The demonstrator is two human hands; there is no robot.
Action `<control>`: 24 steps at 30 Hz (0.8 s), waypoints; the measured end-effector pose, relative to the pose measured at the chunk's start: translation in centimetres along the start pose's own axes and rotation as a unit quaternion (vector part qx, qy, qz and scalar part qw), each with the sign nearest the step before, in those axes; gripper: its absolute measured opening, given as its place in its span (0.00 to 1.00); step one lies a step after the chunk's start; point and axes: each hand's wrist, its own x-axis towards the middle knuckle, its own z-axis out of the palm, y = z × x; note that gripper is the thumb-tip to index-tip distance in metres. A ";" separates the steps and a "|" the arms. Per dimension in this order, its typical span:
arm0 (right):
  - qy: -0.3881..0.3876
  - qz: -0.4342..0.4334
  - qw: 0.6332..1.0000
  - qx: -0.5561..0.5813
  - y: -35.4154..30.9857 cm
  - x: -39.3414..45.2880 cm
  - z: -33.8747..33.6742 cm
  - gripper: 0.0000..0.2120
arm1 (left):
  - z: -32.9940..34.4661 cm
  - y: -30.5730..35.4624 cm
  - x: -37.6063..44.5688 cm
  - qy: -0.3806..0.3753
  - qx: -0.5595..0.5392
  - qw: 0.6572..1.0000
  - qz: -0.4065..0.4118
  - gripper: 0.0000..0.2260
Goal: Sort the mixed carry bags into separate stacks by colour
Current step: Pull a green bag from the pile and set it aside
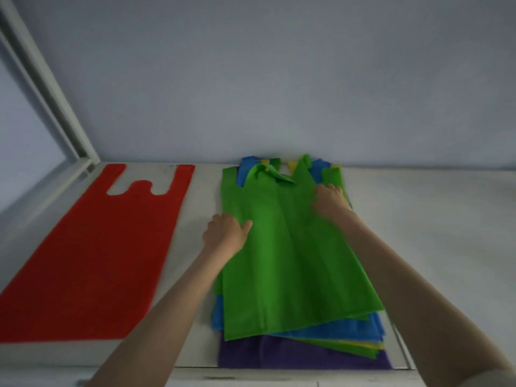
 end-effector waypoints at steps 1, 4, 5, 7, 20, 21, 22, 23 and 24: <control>-0.008 0.023 1.000 -0.006 1.1 -0.2 -0.2 0.20 | 0.6 0.5 -0.3 0.000 0.002 1.000 -0.012 0.27; -0.032 0.044 0.998 -0.019 3.1 -0.5 -0.2 0.24 | 1.4 1.4 -0.5 0.018 0.011 0.999 -0.038 0.25; -0.033 0.043 0.998 -0.018 3.4 -0.5 -0.4 0.25 | 1.6 1.6 -0.5 0.028 0.019 0.999 -0.041 0.24; -0.021 0.049 0.999 -0.008 3.6 -0.3 -0.5 0.27 | 1.8 2.0 -0.4 0.056 0.038 0.997 -0.036 0.23; -0.060 0.130 0.989 0.047 4.3 0.4 -1.4 0.23 | 2.6 4.3 0.4 0.090 0.063 0.993 -0.032 0.21; -0.042 0.132 0.989 0.057 4.2 0.4 -1.1 0.27 | 2.6 4.2 0.5 0.085 0.062 0.994 -0.033 0.21; -0.027 0.133 0.989 0.060 4.1 0.3 -0.8 0.27 | 2.6 4.1 0.6 0.081 0.062 0.994 -0.033 0.21; -0.024 0.134 0.989 0.056 3.9 0.3 -0.6 0.27 | 2.6 4.0 0.6 0.077 0.060 0.995 -0.034 0.21; -0.018 0.127 0.991 0.046 3.8 0.3 -0.4 0.26 | 2.6 3.8 0.6 0.075 0.057 0.995 -0.035 0.21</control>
